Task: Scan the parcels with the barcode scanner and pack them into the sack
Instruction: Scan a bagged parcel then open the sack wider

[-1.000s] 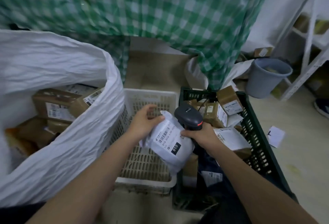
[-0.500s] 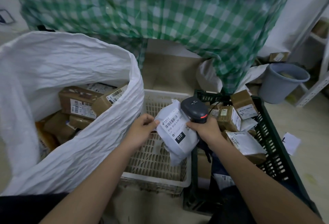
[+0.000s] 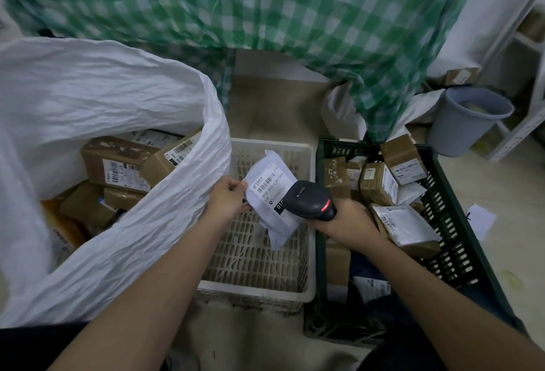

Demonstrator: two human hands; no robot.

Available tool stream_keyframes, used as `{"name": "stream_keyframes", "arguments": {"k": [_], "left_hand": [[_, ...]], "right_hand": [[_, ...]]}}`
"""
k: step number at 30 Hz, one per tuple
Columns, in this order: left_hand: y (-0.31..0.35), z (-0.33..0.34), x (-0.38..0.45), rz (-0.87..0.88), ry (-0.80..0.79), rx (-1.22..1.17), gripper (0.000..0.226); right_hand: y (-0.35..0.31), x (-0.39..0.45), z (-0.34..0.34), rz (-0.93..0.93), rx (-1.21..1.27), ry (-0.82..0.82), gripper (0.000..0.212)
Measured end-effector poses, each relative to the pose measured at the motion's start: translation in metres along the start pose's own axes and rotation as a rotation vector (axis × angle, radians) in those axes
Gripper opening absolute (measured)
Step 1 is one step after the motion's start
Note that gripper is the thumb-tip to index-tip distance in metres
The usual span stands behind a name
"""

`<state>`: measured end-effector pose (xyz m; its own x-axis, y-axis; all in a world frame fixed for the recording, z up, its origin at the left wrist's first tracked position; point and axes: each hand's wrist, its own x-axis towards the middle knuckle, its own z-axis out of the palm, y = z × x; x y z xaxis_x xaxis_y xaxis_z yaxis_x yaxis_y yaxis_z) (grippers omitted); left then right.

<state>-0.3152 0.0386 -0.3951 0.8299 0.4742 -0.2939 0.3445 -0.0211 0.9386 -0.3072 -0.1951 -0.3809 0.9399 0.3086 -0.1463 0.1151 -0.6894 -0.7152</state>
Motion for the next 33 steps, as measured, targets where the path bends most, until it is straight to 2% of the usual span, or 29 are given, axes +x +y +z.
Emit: {"name": "stream_keyframes", "arguments": {"k": [6, 19, 22, 26, 29, 33], "left_hand": [[-0.003, 0.005, 0.004, 0.019, -0.007, 0.026, 0.023], [0.002, -0.002, -0.008, 0.040, -0.014, 0.000, 0.020], [0.005, -0.007, -0.016, 0.049, -0.010, 0.005, 0.020], [0.011, -0.024, -0.033, 0.077, 0.017, 0.031, 0.020], [0.018, -0.046, -0.050, 0.110, 0.024, -0.021, 0.022], [0.034, -0.088, -0.074, 0.177, 0.070, -0.079, 0.020]], "right_hand": [[0.001, -0.001, -0.009, -0.007, 0.010, -0.026, 0.020], [0.000, -0.004, -0.012, 0.006, 0.030, -0.016, 0.033], [-0.002, -0.005, -0.011, -0.016, 0.110, 0.006, 0.032], [-0.014, -0.013, -0.012, -0.067, 0.221, 0.024, 0.017], [-0.026, -0.021, -0.012, -0.082, 0.351, 0.077, 0.017], [-0.052, -0.031, -0.009, -0.089, 0.385, 0.117, 0.014]]}}
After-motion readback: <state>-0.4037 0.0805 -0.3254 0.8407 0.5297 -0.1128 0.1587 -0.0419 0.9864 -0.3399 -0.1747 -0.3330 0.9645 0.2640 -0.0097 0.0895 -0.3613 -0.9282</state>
